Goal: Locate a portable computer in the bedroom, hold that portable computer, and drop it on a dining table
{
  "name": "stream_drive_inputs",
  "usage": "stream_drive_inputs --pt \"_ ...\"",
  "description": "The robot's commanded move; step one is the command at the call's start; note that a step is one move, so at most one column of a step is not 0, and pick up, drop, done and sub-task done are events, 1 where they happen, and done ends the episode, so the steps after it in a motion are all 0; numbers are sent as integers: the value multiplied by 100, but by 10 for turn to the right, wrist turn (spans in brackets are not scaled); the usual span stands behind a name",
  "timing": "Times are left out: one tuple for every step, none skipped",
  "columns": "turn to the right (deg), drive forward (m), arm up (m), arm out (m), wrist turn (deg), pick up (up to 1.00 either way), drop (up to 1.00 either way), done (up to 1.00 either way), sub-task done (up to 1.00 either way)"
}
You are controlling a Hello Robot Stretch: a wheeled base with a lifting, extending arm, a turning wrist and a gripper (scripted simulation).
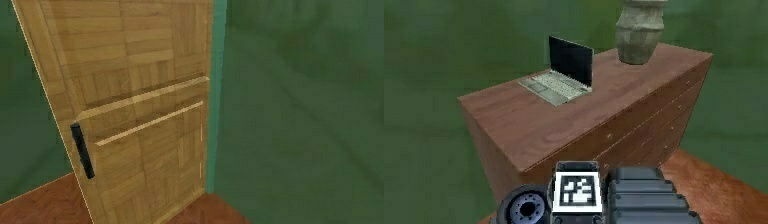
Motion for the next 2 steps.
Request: stream_drive_inputs --pt "0 0 0 46 0 0 0 0 0" --pt "0 0 0 0 450 0 0 0 0"
